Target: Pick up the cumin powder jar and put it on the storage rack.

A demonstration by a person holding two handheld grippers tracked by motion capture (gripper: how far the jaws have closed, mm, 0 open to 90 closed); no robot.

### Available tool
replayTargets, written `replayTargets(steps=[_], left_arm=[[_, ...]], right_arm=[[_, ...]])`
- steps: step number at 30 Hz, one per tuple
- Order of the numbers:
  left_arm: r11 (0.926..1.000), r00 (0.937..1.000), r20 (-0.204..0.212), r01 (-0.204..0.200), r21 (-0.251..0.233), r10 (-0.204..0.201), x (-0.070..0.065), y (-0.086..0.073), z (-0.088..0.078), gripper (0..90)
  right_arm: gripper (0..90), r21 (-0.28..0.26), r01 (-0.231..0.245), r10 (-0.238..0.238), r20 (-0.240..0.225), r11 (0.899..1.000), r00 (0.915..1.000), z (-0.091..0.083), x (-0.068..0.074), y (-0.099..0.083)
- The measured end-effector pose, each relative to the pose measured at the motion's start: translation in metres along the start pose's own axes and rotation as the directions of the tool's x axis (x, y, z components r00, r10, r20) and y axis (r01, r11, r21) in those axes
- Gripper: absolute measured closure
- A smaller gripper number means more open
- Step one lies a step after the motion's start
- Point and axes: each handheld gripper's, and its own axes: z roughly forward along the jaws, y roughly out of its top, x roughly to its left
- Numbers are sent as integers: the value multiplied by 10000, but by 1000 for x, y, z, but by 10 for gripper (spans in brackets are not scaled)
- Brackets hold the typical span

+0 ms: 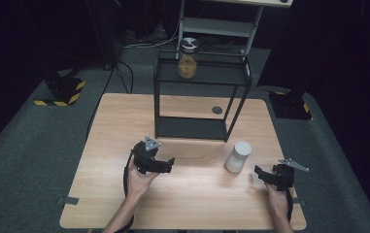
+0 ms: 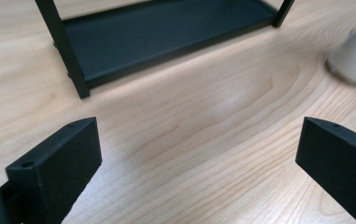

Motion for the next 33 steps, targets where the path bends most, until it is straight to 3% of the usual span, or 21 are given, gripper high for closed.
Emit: replayTargets(steps=[10, 18, 33], left_arm=[[9991, 9997, -170, -192, 388, 199, -9, -16, 26, 4], [9987, 9995, -233, 212, 465, -201, -7, -26, 35, 3], [9970, 9986, -240, 483, 603, -470, -7, -34, 46, 3]], right_arm=[[100, 32, -59, 59, 9, 10000, 10000, 0, 0, 1], [100, 36, -57, 57, 11, 10000, 10000, 0, 0, 1], [100, 47, -59, 59, 38, 10000, 10000, 0, 0, 1]])
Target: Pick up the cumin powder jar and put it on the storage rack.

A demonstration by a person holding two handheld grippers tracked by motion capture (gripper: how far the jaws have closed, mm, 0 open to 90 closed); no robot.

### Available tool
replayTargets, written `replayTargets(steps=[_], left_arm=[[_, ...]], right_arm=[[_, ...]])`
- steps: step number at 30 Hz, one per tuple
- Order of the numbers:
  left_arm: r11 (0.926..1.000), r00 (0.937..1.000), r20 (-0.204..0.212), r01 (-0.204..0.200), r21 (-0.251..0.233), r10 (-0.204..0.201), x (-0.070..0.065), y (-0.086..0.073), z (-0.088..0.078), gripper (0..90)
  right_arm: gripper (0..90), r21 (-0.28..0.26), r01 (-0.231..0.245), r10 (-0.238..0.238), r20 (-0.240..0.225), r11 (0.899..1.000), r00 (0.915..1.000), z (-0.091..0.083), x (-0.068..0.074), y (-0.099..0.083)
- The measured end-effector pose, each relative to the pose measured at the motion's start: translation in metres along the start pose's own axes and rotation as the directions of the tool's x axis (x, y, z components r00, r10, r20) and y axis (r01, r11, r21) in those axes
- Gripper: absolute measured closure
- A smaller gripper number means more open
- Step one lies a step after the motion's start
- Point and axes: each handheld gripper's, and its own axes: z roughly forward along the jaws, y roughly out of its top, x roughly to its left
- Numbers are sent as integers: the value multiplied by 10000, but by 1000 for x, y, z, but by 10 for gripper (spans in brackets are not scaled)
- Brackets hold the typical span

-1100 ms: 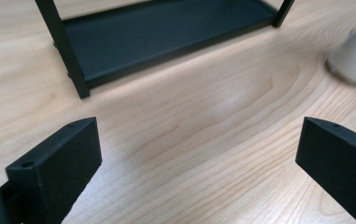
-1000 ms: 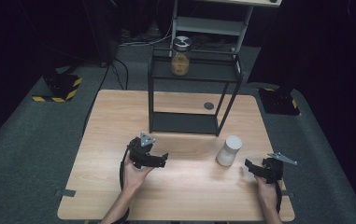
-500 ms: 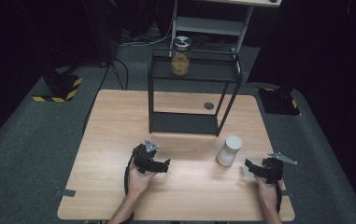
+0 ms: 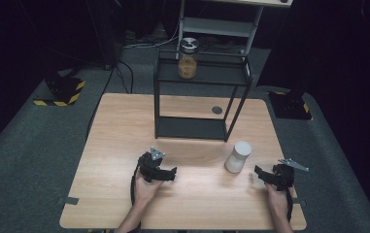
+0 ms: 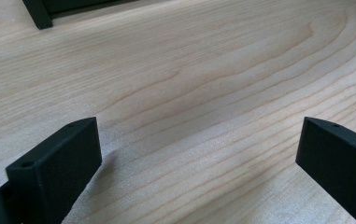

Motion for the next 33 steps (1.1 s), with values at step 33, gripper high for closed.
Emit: replayTargets(steps=[33], left_arm=[[9965, 9949, -744, -648, 529, 686, -19, 8, 8, 8]], right_arm=[[77, 435, 694, -706, 272, 9966, 9971, 4, 13, 6]])
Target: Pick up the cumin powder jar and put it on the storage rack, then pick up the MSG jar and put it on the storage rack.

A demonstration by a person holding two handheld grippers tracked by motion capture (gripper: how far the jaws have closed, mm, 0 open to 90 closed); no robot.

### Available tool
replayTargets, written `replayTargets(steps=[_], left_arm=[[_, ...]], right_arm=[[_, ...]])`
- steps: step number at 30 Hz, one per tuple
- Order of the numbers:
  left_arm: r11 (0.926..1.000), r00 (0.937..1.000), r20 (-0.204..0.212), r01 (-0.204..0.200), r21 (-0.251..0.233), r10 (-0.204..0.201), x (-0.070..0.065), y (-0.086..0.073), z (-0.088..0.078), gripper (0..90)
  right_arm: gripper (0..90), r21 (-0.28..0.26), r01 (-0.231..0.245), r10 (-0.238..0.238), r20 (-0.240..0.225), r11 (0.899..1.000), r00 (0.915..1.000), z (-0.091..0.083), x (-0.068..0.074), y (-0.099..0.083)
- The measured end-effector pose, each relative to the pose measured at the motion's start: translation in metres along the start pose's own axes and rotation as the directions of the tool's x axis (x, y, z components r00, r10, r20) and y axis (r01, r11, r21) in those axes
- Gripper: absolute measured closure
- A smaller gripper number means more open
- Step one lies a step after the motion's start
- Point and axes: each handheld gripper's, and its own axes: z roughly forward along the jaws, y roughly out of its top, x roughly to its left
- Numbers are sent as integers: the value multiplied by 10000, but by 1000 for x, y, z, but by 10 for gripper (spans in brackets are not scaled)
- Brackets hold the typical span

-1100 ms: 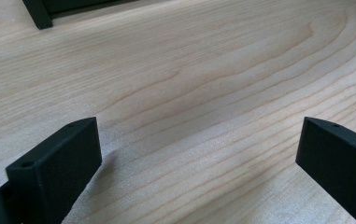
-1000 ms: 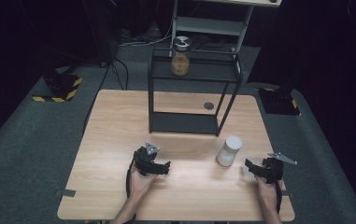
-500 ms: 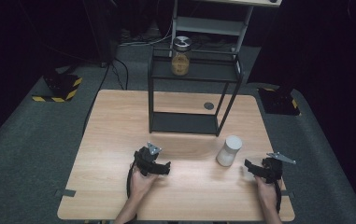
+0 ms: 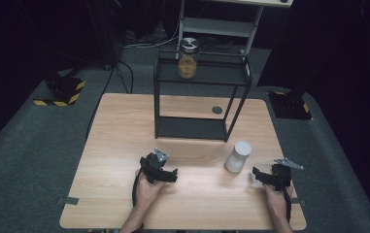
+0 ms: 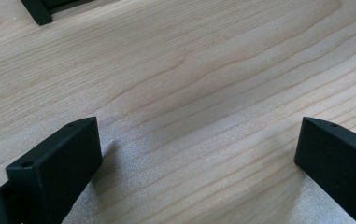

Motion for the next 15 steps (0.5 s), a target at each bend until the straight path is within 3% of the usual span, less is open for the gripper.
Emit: replayTargets(steps=[4, 10, 15], left_arm=[[10000, 10000, -2, 3, 2, -3, 0, 0, 0, 8], [10000, 10000, 2, 10, -2, -10, 0, 0, 0, 9], [10000, 10000, 2, 10, -1, -10, 0, 0, 0, 9]], right_arm=[[62, -33, 16, -17, -268, 10000, 9996, -1, -5, -1], [45, -30, 551, -552, -693, 9985, 9961, -2, -6, -2], [37, -60, 1041, -1041, -1141, 9945, 9880, -6, -5, -6]])
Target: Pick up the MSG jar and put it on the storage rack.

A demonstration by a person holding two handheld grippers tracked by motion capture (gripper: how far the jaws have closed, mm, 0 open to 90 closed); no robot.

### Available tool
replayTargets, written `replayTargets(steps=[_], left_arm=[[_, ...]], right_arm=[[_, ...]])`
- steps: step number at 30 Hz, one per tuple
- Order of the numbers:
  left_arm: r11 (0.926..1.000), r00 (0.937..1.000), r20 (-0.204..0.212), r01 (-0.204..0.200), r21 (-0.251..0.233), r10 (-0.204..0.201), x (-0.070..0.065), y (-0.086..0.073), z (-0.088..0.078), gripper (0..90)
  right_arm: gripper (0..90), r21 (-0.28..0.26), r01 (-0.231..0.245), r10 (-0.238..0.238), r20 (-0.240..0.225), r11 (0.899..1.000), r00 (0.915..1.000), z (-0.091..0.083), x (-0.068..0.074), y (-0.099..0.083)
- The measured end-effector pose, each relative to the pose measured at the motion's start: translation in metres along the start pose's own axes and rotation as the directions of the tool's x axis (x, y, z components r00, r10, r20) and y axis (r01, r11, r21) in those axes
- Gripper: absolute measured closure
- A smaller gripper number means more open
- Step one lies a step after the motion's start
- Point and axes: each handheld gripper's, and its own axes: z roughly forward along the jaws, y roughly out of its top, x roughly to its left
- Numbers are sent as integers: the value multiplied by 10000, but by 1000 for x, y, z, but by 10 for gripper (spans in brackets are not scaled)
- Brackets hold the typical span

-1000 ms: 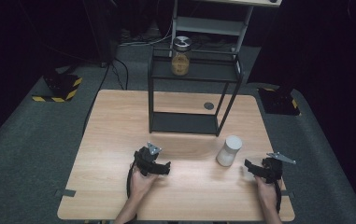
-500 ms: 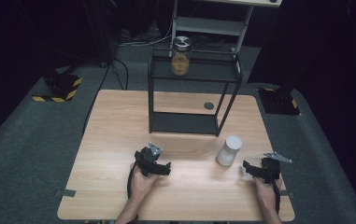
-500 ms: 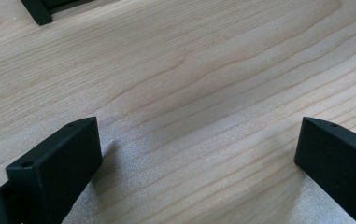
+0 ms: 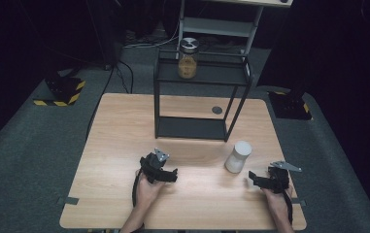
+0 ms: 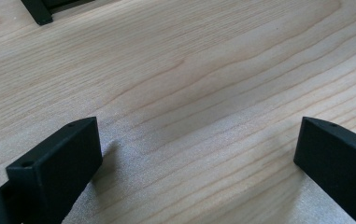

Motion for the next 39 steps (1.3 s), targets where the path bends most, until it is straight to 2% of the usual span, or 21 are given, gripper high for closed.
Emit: replayTargets(steps=[5, 12, 19, 25, 39], left_arm=[[10000, 10000, 0, 9, -6, -9, 0, 0, 0, 9], [10000, 10000, -1, 9, -5, -9, 0, 0, 0, 9], [10000, 10000, -5, 11, -6, -11, 0, 0, 0, 11], [10000, 10000, -8, 15, -6, -15, 0, 0, 0, 11], [10000, 10000, -9, 13, -5, -13, 0, 0, 0, 11]], right_arm=[[38, 19, 227, -226, -591, 9997, 9980, -5, 0, -3], [41, -199, 724, -740, -968, 9972, 9925, -12, 15, 1], [40, -514, 1300, -1349, -1084, 9902, 9849, -10, 34, 17], [46, -682, 1478, -1547, -1103, 9867, 9818, -8, 42, 28], [92, -792, 1591, -1658, -867, 9841, 9823, 6, 54, 59]])
